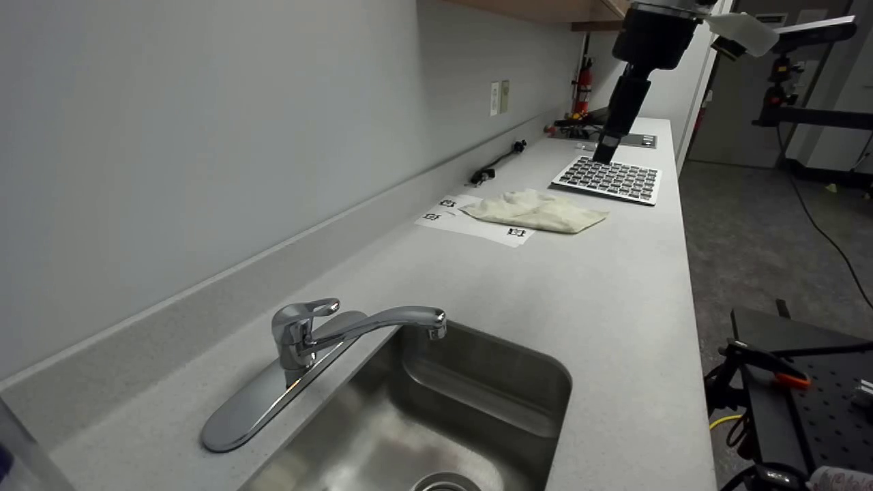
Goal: Turn the tap nozzle to the left and the tap handle to the right
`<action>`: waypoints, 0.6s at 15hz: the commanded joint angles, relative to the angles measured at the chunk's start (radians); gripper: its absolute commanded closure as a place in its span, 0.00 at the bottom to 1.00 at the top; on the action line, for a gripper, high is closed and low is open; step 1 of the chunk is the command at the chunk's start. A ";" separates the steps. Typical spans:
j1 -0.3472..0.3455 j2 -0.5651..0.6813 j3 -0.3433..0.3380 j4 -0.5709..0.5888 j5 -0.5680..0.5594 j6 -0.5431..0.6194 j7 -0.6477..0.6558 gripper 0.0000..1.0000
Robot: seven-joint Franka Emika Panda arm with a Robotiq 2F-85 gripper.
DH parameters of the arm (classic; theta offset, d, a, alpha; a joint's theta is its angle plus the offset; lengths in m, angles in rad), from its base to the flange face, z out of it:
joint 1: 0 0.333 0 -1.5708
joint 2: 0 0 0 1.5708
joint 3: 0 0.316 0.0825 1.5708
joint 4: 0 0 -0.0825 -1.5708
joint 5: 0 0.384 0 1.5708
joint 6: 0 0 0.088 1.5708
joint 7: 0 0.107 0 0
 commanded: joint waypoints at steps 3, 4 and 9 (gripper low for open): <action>0.001 0.000 -0.001 0.005 0.012 -0.017 -0.017 0.00; 0.003 0.000 -0.002 0.005 0.014 -0.018 -0.021 0.00; 0.018 0.001 -0.015 0.006 0.040 -0.019 -0.064 0.00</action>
